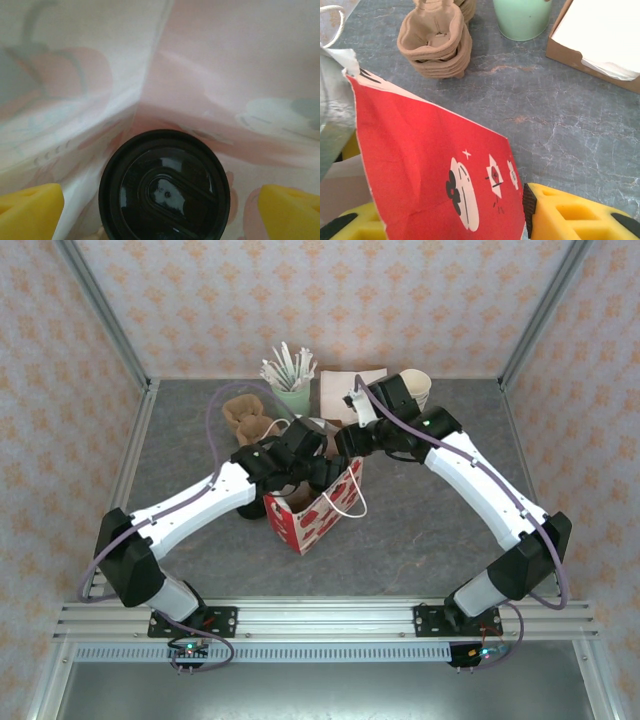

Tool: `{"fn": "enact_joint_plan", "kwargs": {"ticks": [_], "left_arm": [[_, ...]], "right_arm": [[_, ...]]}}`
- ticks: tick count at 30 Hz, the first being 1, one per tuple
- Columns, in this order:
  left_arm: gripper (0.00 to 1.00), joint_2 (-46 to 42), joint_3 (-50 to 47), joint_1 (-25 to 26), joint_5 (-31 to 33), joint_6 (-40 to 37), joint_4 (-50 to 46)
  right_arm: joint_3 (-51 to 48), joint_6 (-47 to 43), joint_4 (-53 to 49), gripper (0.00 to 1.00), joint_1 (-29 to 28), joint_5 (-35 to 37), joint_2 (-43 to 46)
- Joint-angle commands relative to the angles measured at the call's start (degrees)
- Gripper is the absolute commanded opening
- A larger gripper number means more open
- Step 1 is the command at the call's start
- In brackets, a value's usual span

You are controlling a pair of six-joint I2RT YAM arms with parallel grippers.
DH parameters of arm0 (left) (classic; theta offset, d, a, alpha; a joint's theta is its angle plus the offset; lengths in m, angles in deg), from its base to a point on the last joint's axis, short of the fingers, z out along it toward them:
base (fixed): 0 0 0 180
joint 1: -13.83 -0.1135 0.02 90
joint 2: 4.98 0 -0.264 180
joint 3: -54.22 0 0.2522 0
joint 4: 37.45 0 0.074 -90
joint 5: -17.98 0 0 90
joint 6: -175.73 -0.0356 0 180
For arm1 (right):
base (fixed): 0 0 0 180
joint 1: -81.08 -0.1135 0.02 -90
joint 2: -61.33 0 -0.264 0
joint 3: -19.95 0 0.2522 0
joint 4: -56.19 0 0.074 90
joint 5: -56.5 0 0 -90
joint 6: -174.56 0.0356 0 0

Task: Pack the takeout coffee

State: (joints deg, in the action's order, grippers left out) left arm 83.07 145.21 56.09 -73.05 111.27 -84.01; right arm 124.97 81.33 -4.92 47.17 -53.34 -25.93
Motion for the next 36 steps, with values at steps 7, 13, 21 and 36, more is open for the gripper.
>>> {"fn": "enact_joint_plan", "kwargs": {"ticks": [7, 13, 21, 36], "left_arm": [[1.0, 3.2, 1.7, -0.3, 0.2, 2.6, -0.5], [1.0, 4.0, 2.3, -0.3, 1.7, 3.1, -1.8], [1.0, 2.1, 2.2, -0.3, 1.5, 3.4, -1.2], [1.0, -3.0, 4.1, -0.3, -2.4, 2.3, 1.6]], "right_arm": [[-0.2, -0.1, -4.1, 0.4, 0.4, 3.1, 0.1], [-3.6, -1.8, -3.4, 0.39, 0.8, 3.9, 1.2], [-3.7, -4.2, -5.5, 0.39, 1.0, 6.2, 0.4], [0.9, -11.0, -6.4, 0.34, 2.1, 6.5, -3.0]]}}
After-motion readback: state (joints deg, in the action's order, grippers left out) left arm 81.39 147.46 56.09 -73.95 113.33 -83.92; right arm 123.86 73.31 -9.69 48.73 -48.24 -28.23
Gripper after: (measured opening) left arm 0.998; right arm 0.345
